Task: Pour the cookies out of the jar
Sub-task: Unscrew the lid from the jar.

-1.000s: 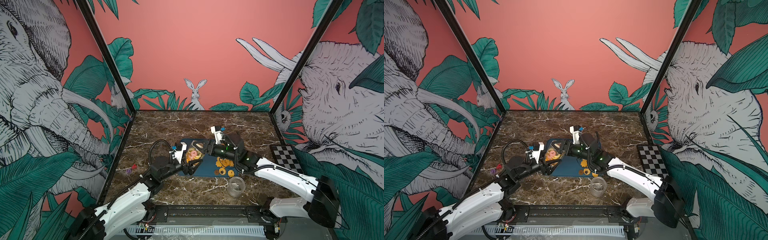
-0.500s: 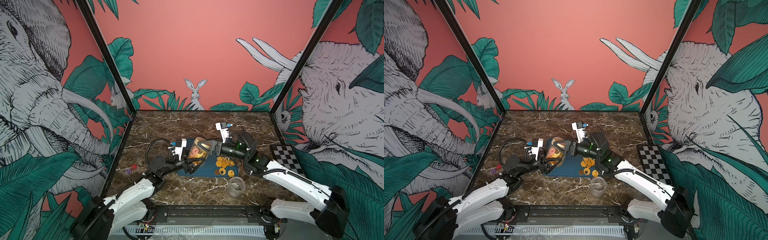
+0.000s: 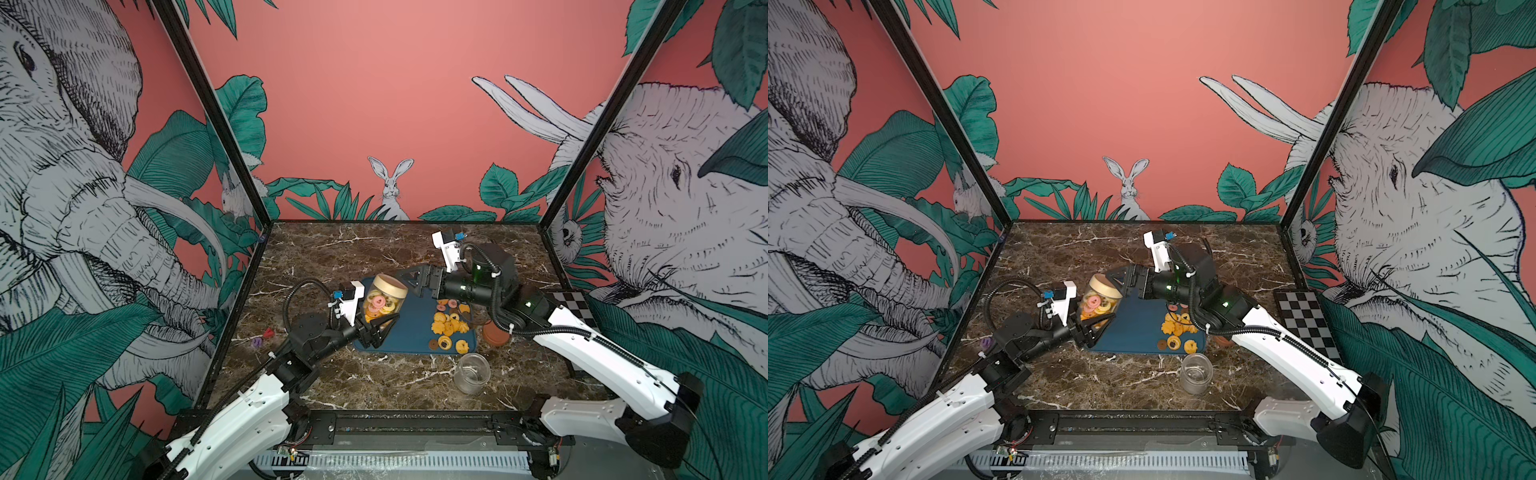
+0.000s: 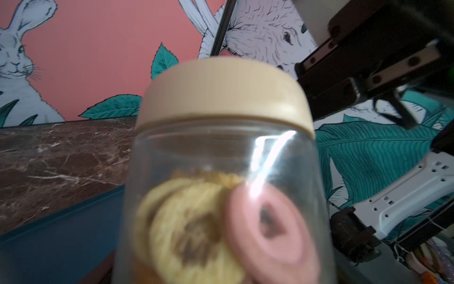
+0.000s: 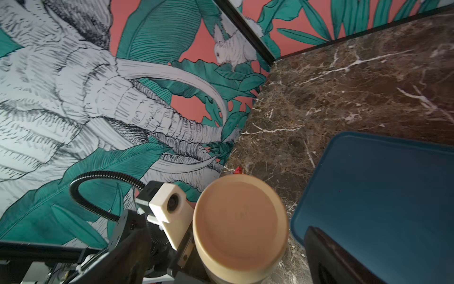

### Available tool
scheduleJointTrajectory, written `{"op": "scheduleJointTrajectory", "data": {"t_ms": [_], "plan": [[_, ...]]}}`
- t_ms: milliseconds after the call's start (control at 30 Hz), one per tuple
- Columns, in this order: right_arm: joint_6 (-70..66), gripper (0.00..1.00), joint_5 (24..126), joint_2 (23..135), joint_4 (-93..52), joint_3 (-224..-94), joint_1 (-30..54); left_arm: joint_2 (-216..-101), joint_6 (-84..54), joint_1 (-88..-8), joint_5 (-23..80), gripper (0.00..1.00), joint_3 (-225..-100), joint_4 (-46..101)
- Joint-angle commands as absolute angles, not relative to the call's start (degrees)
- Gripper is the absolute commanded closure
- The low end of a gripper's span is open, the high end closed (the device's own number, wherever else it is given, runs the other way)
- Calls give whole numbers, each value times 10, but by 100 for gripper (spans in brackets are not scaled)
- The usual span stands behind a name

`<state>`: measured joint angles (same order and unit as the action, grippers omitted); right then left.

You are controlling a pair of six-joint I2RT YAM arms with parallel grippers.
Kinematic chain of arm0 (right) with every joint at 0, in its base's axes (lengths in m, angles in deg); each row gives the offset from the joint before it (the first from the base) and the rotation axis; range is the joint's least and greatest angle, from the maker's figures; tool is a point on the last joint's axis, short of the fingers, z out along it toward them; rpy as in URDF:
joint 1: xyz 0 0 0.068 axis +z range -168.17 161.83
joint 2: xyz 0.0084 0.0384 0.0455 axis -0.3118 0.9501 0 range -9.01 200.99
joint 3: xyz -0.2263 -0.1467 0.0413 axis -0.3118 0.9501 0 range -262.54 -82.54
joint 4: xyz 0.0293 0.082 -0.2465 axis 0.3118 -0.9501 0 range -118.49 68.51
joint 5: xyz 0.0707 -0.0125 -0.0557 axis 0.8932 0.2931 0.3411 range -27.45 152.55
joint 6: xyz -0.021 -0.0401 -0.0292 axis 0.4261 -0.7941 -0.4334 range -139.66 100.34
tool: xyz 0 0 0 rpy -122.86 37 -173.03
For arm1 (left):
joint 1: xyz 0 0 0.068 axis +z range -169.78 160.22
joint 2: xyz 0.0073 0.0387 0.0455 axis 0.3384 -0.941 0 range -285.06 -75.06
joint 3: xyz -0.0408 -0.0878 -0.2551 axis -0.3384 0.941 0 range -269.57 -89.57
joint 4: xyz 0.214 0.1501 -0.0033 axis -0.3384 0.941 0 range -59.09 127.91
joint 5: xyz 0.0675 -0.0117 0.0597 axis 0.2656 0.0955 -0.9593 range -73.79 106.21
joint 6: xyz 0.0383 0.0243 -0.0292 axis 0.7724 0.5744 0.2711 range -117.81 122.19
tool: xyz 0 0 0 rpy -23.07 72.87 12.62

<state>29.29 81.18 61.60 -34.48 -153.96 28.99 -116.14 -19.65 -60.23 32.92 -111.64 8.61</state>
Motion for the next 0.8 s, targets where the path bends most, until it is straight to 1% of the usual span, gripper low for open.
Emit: {"op": "scheduleJointTrajectory", "data": {"t_ms": [0, 67, 267, 433, 600, 767], "plan": [[314, 1, 739, 632, -436, -1572, 291, -1143, -155, -603, 247, 100, -1117, 68], [333, 1, 708, 640, -465, -1573, 291, -1135, -139, -603, 206, 100, -1115, 85], [371, 1, 681, 666, -487, -1599, 293, -1122, -82, -607, 145, 100, -1117, 118], [374, 3, 669, 698, -520, -1643, 294, -1107, -12, -660, 69, 100, -1117, 145], [361, 2, 646, 726, -573, -1701, 293, -1117, -9, -673, 50, 100, -1111, 149], [351, 3, 638, 750, -610, -1737, 291, -1119, -7, -697, -3, 100, -1092, 141]]}}
